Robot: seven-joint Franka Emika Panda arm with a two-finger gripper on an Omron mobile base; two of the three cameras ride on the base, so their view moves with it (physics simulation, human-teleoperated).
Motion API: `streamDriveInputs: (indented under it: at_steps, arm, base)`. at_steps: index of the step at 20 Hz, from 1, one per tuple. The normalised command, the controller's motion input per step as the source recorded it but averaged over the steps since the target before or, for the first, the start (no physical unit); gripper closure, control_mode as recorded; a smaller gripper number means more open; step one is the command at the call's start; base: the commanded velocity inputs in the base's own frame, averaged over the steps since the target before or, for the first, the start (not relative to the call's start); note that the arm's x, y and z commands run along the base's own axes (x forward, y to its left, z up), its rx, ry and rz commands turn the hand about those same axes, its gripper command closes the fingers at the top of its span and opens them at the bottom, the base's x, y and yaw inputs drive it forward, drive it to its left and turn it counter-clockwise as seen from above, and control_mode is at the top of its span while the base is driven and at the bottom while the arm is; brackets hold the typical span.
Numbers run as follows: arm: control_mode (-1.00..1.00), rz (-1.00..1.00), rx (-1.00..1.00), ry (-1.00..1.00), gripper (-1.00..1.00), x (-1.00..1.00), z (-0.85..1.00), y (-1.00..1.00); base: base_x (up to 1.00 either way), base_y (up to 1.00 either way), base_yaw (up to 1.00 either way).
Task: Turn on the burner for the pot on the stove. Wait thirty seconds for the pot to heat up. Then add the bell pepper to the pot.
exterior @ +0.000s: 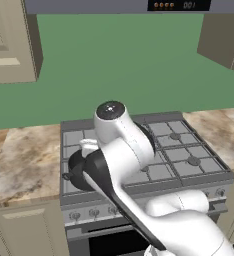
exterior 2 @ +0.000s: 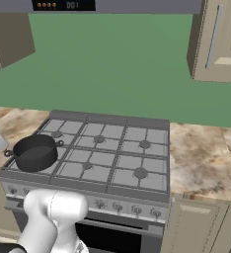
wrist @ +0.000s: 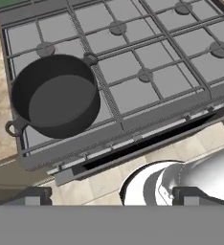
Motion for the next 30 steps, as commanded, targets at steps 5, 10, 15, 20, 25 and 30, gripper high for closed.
streamDriveInputs:
  at_steps: [5, 10, 15, 20, 25, 30]
  arm:
    - [-1.0, -0.02, 0.0, -0.07, -1.0, -0.1, -0.23, 0.0]
    - [-1.0, -0.03, 0.0, -0.06, -1.0, -0.11, -0.18, 0.0]
    - [-1.0, -0.01, -0.01, -0.12, -1.0, -0.19, -0.3, 0.08]
    - [-1.0, 0.0, -0.02, -0.2, -1.0, -0.36, -0.36, 0.28]
    - [-1.0, 0.03, -0.06, -0.09, -1.0, -0.38, -0.36, 0.33]
    - [-1.0, 0.05, -0.06, 0.0, -1.0, -0.3, -0.46, 0.24]
  base:
    - [0.0, 0.0, 0.0]
    - [0.0, 0.0, 0.0]
    - [0.0, 0.0, 0.0]
    - [0.0, 0.0, 0.0]
    - [0.0, 0.0, 0.0]
    - [0.0, 0.0, 0.0]
